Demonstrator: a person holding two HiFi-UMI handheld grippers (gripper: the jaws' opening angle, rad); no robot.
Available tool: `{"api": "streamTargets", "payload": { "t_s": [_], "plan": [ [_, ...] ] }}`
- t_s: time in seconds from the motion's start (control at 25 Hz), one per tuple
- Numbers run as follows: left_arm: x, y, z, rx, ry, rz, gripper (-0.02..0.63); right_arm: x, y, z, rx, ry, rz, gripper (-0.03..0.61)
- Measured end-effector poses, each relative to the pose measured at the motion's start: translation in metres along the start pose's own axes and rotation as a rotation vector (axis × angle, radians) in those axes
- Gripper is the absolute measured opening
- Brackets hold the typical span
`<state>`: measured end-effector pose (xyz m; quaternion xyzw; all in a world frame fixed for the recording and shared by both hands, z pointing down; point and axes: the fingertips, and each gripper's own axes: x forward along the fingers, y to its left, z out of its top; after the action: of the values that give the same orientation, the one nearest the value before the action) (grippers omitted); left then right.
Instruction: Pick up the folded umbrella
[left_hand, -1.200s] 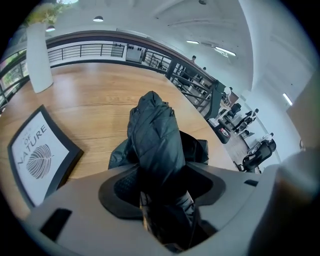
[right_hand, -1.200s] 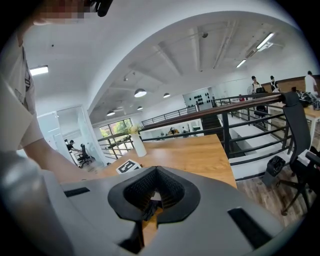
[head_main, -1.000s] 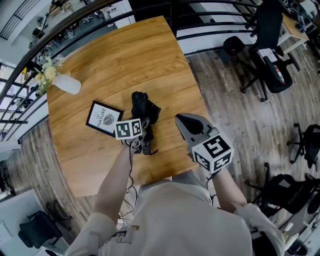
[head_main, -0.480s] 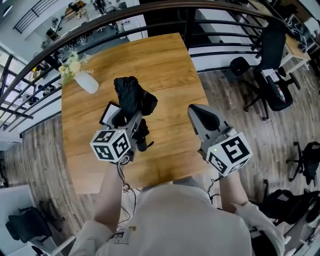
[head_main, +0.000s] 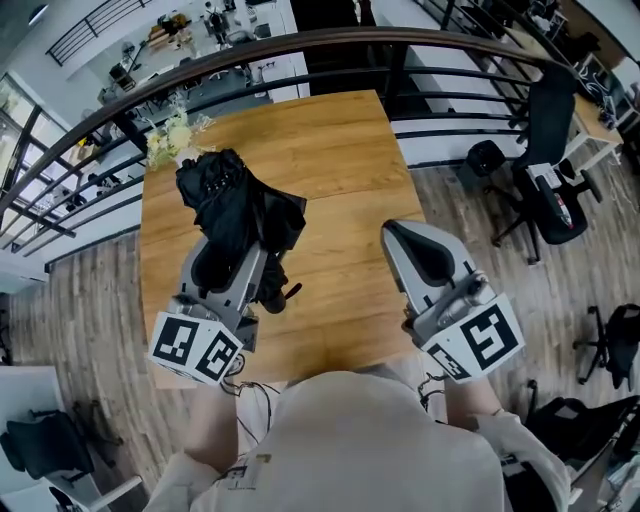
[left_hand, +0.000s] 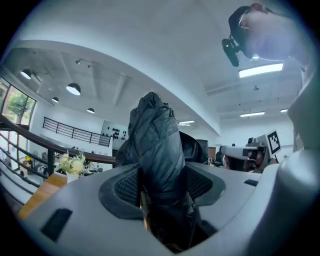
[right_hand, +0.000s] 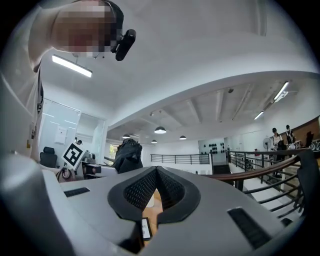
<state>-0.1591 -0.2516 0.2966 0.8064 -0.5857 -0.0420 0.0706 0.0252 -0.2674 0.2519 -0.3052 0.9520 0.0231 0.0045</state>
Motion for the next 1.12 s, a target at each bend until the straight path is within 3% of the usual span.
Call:
{"api": "streamTargets", "payload": {
  "t_s": [0.16,0.36,0.68,1.12],
  "plan": [
    [-0.039,-0.016,0.014,0.048,-0.071,-0.013,0.255,-0.010,0.015,-0.003,0.008,-0.015,0.015,0.028],
    [-0.056,-0.033,-0.001,0.153,-0.062,0.006,0.255,-0.020,0.009,-0.012,-0.008,-0.003,0.011,0.028],
    [-0.063,-0.020,-0.022,0.095,0.022,0.056,0.255,-0.007,0.021,-0.029,0.025,0.087,0.060,0.028],
    [-0.061,-0.020,-0.021,0.095,0.002,0.045,0.256,-0.004,0.022,-0.034,0.030,0.096,0.068,0.028]
  ]
}}
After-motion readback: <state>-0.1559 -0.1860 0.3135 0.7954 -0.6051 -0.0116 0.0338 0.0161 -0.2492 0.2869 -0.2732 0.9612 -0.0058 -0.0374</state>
